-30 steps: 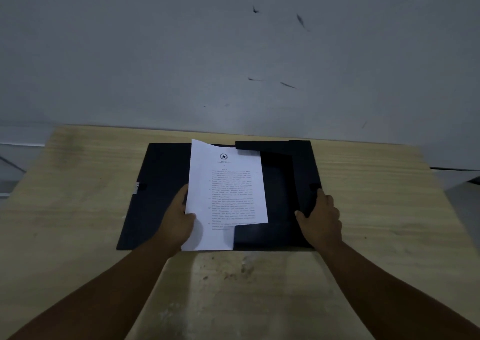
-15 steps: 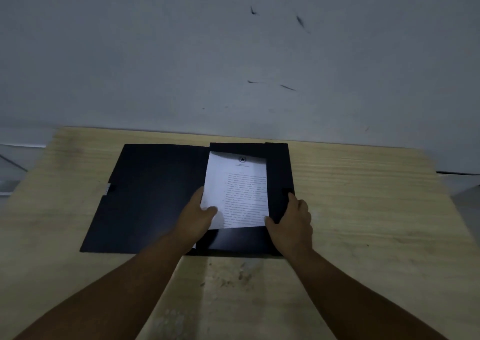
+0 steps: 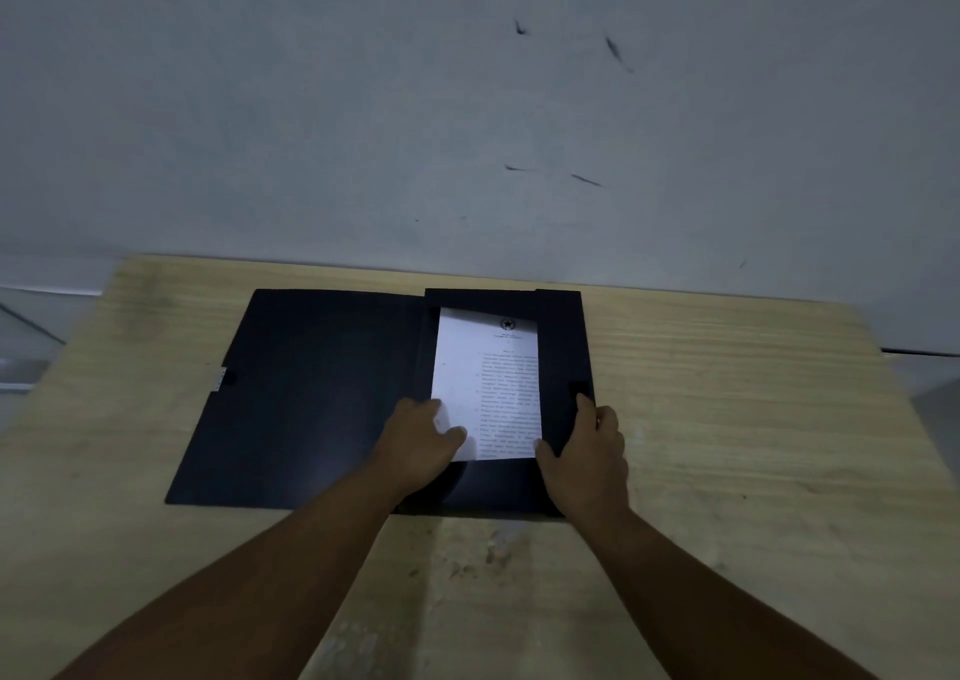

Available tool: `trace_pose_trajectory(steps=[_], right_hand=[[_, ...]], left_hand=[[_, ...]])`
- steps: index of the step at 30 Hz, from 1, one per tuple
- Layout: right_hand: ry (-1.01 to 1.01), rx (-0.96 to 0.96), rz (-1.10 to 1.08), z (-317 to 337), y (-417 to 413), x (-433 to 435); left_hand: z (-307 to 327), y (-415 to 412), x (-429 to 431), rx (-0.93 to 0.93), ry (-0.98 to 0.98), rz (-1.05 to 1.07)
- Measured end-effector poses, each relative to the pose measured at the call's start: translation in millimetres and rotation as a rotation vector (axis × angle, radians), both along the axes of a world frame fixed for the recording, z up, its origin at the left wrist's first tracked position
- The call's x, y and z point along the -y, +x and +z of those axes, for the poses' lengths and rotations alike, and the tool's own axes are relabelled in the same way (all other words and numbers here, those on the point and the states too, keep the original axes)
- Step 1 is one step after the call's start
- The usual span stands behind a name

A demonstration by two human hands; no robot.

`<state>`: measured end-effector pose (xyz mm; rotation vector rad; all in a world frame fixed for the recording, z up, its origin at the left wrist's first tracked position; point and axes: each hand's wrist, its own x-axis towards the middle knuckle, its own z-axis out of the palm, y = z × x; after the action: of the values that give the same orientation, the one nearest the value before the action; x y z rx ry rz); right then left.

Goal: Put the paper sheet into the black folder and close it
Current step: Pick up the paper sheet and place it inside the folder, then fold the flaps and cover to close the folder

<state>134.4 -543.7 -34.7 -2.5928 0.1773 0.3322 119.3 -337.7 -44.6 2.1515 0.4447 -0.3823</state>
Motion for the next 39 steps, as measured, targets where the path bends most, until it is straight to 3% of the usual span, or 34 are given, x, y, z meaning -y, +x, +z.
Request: trace_pose_trajectory(steps=[6, 10, 12, 17, 24, 32, 39], right_hand=[[-0.013, -0.009, 0.003, -2.1, -2.2, -0.7], [-0.065, -0.015, -0.042, 4.2, -4.2, -7.0], [-0.104, 0.033, -0.074, 11.3, -7.3, -17.3], [-0.035, 0.175, 0.119, 24.5, -20.1, -76.7], [0.138, 0.097, 0.413, 20.8, -40.9, -196.7], [0.201, -0.195, 0.493, 2.1, -59.7, -273.5], [-0.016, -0.253, 0.520, -10.7, -69.7, -295.8]], left_hand=[[2.2, -8.7, -13.8, 0.034, -0.015, -0.040], [9.7, -15.5, -29.3, -0.003, -0.185, -0.114], [13.6, -20.8, -43.0, 0.023, -0.182, -0.077], [13.3, -43.2, -100.1, 0.103, -0.025, 0.062], [8.7, -83.8, -203.9, 0.043, 0.315, 0.308], [15.0, -90.0, -245.4, -0.068, -0.117, 0.453], [18.2, -82.1, -248.6, -0.184, -0.135, 0.522]])
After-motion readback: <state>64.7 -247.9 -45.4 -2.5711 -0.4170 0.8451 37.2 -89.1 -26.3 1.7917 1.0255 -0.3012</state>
